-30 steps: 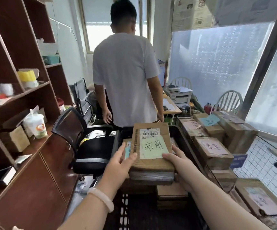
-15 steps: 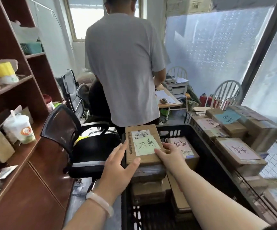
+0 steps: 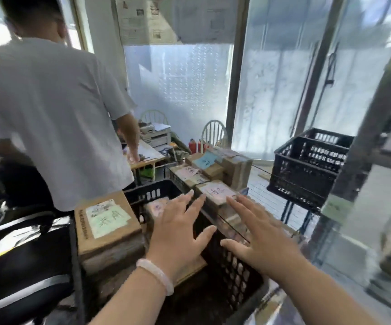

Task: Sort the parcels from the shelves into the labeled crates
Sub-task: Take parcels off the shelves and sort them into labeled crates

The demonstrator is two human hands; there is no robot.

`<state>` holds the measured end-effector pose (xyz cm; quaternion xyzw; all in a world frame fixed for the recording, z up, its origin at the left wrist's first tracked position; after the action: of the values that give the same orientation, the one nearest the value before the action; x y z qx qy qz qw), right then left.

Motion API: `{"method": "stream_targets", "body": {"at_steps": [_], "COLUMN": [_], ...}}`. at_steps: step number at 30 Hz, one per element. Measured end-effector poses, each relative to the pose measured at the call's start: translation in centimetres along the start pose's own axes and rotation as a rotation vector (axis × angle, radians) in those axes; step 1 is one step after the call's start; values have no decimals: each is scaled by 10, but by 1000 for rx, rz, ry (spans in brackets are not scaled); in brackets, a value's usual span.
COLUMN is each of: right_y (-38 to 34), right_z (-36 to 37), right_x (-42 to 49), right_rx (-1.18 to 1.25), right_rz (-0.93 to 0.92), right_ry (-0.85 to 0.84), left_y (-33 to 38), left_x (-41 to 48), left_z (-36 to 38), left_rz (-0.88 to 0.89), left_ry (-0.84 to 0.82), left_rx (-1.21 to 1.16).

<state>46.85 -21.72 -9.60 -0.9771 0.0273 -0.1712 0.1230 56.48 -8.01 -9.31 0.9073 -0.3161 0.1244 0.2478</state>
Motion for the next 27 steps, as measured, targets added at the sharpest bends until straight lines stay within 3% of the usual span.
{"method": "stream_targets", "body": {"at_steps": [7,14,20,27], "right_y": [113,171,203,269], "right_z": [-98,-201,-237,-279], "right_x": [-180,-390,-531,-616], "right_rx": [-229,-298,-340,-265], "right_rz": [312,639,825,977], "right_ry": [54,196,251,333], "left_y": [217,422,540,601], "left_x": [-45,-157,-237,-285], "left_z": [70,90,111,142], "left_rz": [398,718,834,831], "left_ry": [-106,-145,-211,-284], "left_rx": [-19,-167,-252,-266]}}
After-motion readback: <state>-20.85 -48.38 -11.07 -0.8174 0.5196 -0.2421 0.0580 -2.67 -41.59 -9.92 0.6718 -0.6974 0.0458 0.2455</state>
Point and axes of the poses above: each hand's wrist, its own x-axis towards the middle knuckle, its own z-axis out of the palm, y = z × x, the point moved 10 cm from there along x, towards the middle knuckle, and after that the axes turned 10 degrees about -z, right-handed, at the moved point
